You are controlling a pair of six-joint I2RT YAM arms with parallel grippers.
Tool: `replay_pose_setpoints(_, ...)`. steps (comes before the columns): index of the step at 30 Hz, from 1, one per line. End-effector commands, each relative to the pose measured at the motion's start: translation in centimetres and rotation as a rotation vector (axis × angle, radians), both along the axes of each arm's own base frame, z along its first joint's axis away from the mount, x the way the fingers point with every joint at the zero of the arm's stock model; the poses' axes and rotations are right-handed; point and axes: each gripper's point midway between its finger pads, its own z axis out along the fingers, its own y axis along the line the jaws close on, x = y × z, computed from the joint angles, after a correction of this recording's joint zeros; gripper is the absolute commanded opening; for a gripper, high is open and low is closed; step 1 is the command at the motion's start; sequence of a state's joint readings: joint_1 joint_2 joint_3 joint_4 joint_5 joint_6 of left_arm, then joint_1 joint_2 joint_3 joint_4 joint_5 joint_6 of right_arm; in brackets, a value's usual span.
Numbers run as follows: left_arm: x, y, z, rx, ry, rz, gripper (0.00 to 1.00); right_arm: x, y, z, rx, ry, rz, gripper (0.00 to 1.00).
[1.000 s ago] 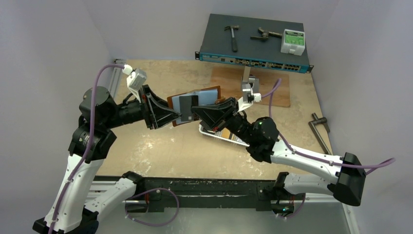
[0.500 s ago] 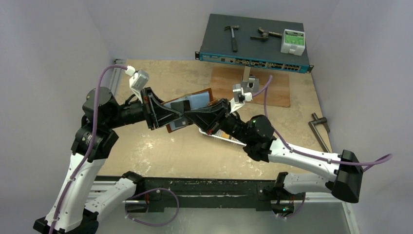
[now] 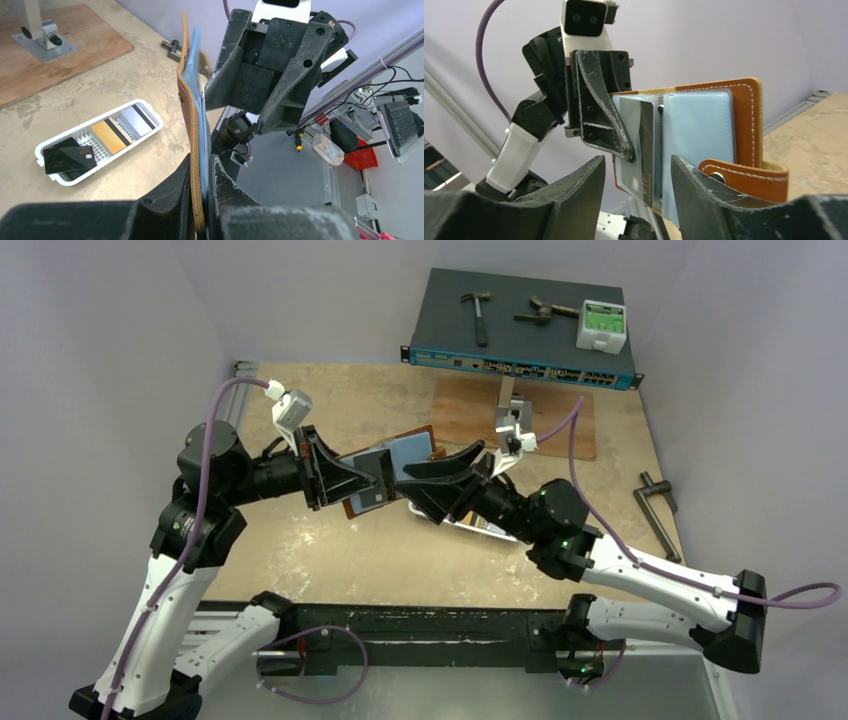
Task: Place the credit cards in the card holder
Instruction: Insert the credit card into the card holder, then place the card holder at the center of the board.
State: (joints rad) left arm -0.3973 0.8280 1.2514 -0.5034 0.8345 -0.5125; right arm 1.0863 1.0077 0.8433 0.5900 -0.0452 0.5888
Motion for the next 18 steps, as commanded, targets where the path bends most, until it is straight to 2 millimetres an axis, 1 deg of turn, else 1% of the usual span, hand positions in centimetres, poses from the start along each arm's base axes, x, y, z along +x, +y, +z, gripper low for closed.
replay_pose_setpoints(1, -1.9, 0.1, 1.5, -0.031, -0.055, -0.060, 0.00, 1.8, -2.8, 0.5, -0.058, 0.006, -0.158, 0.54)
replay_pose_setpoints(2, -1.9, 0.1, 1.4, -0.031, -0.053, -0.061, 0.00, 1.8, -3.3, 0.6, -0.065, 0.005, -0.176, 0.56)
replay_pose_setpoints(3, -1.9, 0.1, 1.4, -0.032, -0.052, -0.061, 0.00, 2.1, -4.0, 0.6, -0.078, 0.010, -0.204, 0.61)
replay_pose_setpoints(5, -2.0, 0.0, 1.2, -0.030, -0.041, -0.065, 0.00, 3.0, -5.5, 0.7, -0.116, 0.010, -0.295, 0.69)
replay_pose_setpoints(8, -2.0, 0.0, 0.5, -0.027, -0.019, -0.072, 0.00, 3.6, -6.8, 0.5, -0.172, 0.005, -0.362, 0.79)
replay_pose_setpoints(9, -2.0, -0.1, 0.2, -0.025, -0.008, -0.076, 0.00, 3.7, -7.0, 0.4, -0.184, 0.001, -0.371, 0.81)
replay_pose_setpoints(11, -1.9, -0.2, -0.2, -0.024, 0.006, -0.083, 0.00, 3.6, -6.9, 0.4, -0.186, -0.014, -0.363, 0.83)
replay_pose_setpoints(14, -1.7, -0.3, -0.4, -0.022, 0.016, -0.085, 0.00, 3.1, -6.0, 0.3, -0.195, -0.035, -0.320, 0.88)
replay_pose_setpoints(17, -1.6, -0.4, -0.7, -0.018, 0.027, -0.088, 0.00, 2.3, -5.2, 0.4, -0.175, -0.064, -0.265, 0.89)
replay_pose_setpoints(18, -1.5, -0.5, -0.8, -0.016, 0.031, -0.088, 0.00, 1.8, -4.9, 0.5, -0.162, -0.082, -0.233, 0.88)
